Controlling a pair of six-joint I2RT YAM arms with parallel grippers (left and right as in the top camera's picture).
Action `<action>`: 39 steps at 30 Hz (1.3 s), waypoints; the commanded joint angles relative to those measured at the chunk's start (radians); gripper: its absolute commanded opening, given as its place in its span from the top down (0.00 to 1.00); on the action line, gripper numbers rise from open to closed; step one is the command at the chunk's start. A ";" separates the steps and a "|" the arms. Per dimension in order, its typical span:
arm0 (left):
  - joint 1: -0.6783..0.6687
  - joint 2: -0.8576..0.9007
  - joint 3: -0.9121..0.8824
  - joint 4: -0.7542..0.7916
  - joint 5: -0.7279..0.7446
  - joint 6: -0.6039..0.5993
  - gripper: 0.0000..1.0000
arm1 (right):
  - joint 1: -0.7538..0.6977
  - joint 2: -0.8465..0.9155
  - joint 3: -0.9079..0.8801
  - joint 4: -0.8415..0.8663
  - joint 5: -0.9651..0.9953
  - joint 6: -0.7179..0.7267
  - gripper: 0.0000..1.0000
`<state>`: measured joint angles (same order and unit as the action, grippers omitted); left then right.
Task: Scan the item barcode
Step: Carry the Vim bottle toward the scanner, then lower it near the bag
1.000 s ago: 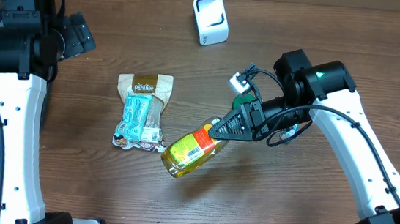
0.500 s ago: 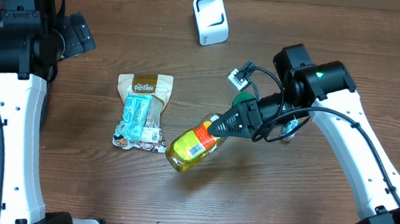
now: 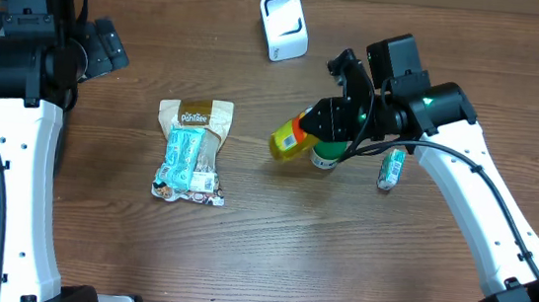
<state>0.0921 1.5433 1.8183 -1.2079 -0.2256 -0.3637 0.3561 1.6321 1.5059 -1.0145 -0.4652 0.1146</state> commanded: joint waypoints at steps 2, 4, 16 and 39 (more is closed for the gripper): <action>0.001 0.001 0.001 0.002 -0.017 -0.003 0.01 | 0.008 -0.017 0.167 -0.012 0.177 0.069 0.71; 0.001 0.001 0.001 0.002 -0.017 -0.003 0.00 | 0.008 -0.013 0.251 -0.020 0.241 0.063 0.71; 0.001 0.001 0.001 0.002 -0.017 -0.003 0.00 | 0.123 0.064 0.360 0.251 0.595 -0.288 0.55; 0.001 0.001 0.001 0.002 -0.017 -0.003 0.01 | 0.144 0.205 0.360 0.223 0.594 -0.058 0.42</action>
<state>0.0921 1.5433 1.8183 -1.2079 -0.2256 -0.3637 0.4934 1.8450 1.8496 -0.7605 0.1204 -0.0738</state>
